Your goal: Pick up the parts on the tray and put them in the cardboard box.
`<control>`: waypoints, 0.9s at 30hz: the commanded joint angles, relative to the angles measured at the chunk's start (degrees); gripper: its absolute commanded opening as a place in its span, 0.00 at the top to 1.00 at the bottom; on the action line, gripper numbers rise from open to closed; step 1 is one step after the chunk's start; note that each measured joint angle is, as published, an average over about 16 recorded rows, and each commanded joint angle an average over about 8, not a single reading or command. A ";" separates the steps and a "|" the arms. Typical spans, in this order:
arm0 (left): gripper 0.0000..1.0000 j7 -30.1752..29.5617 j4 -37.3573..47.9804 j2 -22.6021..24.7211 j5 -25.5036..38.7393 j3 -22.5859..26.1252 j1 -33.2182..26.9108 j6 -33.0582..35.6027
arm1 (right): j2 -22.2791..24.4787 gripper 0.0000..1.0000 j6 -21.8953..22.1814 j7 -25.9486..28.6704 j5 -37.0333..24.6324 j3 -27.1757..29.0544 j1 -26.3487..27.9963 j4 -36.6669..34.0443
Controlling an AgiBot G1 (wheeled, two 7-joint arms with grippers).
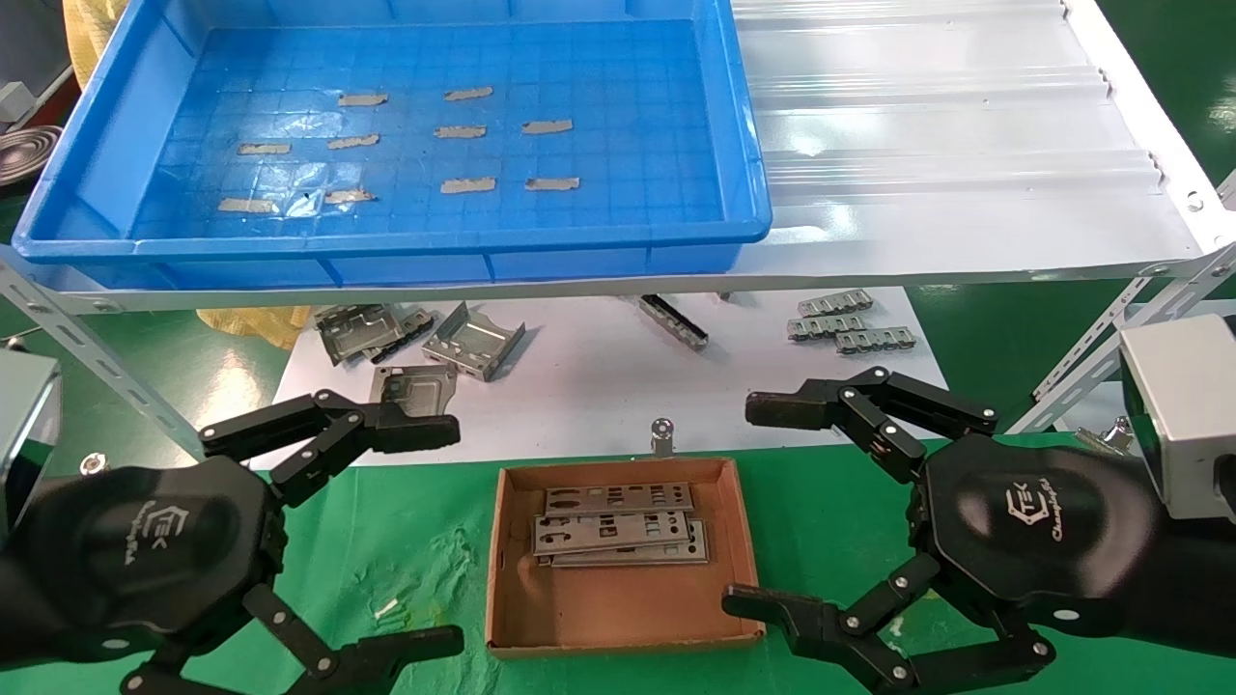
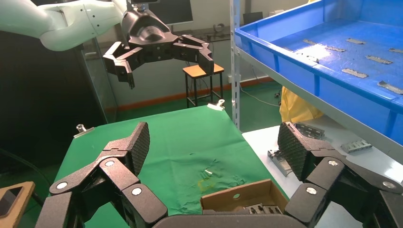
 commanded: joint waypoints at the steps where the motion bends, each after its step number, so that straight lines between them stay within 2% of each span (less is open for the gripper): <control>1: 0.00 0.00 0.00 0.00 0.00 0.00 0.00 0.00 | 0.00 0.00 0.00 0.00 0.00 0.00 0.00 0.00; 27: 0.00 0.00 0.01 0.00 0.00 0.00 0.00 0.00 | 0.00 0.00 0.00 0.00 0.00 0.00 0.00 0.00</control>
